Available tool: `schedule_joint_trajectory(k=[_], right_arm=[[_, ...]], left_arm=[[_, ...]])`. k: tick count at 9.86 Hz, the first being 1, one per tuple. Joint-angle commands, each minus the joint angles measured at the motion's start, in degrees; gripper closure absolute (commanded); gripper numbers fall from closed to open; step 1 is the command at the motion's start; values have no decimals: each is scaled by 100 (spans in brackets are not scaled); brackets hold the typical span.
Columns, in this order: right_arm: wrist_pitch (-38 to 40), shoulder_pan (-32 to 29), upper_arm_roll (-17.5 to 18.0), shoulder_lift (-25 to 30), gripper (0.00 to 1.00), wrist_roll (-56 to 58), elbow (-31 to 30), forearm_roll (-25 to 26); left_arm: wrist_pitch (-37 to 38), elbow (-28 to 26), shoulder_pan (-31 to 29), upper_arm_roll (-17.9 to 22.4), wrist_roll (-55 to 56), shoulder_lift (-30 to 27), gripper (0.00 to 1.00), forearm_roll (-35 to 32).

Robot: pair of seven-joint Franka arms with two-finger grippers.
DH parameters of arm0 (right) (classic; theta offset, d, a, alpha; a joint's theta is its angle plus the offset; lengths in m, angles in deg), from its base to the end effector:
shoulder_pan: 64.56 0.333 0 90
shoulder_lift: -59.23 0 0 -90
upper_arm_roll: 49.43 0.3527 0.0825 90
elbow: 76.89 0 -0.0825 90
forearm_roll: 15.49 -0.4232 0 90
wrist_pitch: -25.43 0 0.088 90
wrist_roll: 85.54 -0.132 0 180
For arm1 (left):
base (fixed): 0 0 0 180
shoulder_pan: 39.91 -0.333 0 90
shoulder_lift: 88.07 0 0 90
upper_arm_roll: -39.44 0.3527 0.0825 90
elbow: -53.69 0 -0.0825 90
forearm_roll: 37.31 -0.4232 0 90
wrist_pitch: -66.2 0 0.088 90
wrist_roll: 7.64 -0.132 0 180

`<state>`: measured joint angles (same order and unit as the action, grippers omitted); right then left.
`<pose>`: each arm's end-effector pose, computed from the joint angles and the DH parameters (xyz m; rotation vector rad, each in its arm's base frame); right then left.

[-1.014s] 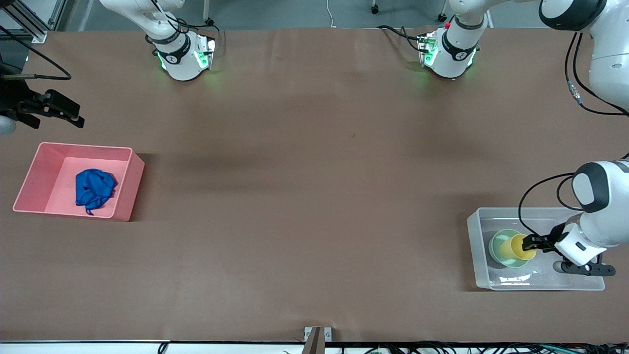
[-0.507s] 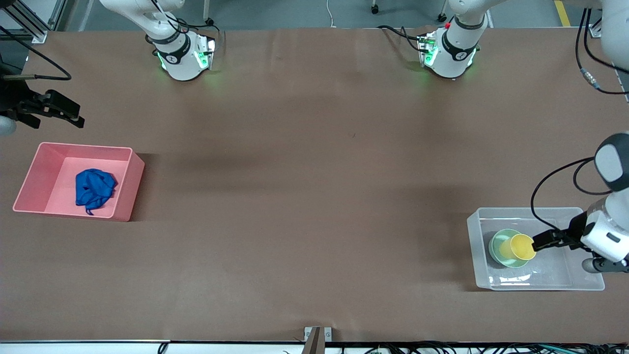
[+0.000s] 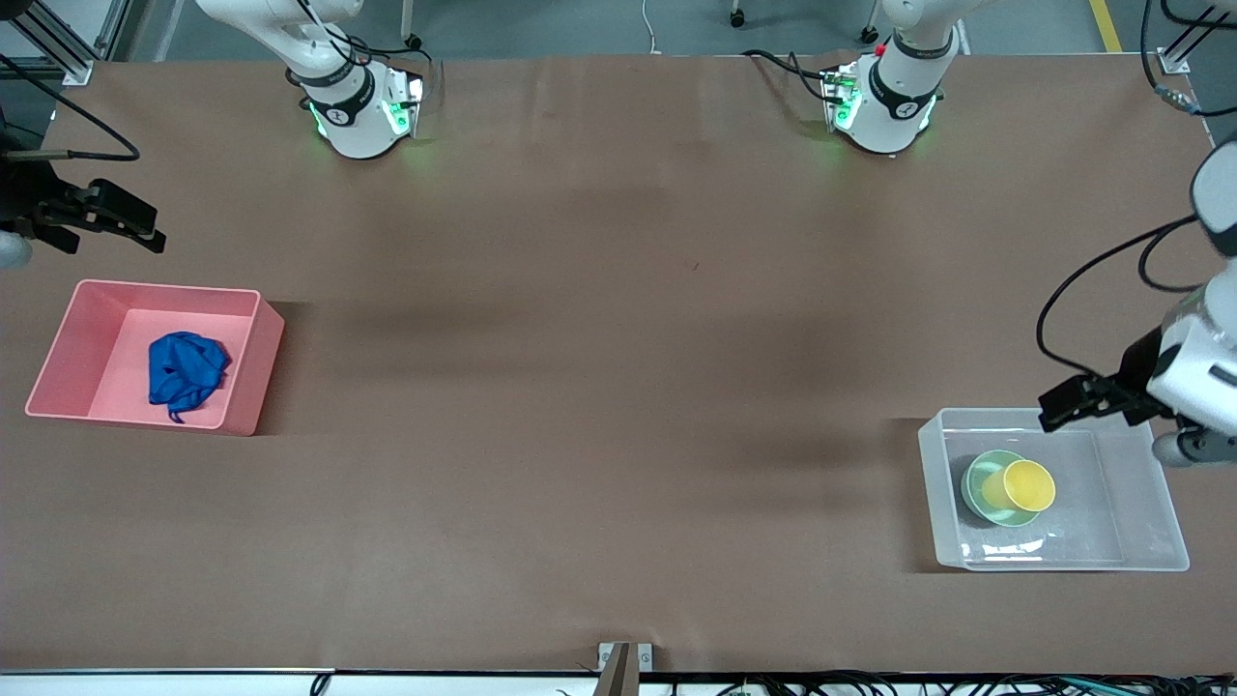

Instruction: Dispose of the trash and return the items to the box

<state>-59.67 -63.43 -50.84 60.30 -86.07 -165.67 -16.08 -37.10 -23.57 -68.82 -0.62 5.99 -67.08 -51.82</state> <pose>0.5774 -0.0015 0.6507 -3.1301 0.0211 0.0714 0.7198 -0.0297 0.5786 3.1134 0.0924 0.2670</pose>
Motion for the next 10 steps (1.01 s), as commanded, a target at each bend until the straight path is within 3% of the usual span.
schedule_joint_trajectory(k=[1,5,6,8,10], right_arm=[[-51,-78,18,70,0,-61,-140,-46],[-69,-78,9,61,0,-53,-183,-38],[-130,-104,9,52,0,-44,-262,-38],[-331,-183,9,52,0,-26,-464,-20],[-385,-184,9,61,0,-26,-500,-11]], left_arm=[[474,-229,-913,-932,-18,-157,0,123],[916,-238,-906,-899,-62,-754,0,202],[943,-255,-662,-646,-62,-946,0,316],[1065,-282,599,808,-141,-1211,0,701],[1110,-317,1280,1691,-395,-1317,0,896]])
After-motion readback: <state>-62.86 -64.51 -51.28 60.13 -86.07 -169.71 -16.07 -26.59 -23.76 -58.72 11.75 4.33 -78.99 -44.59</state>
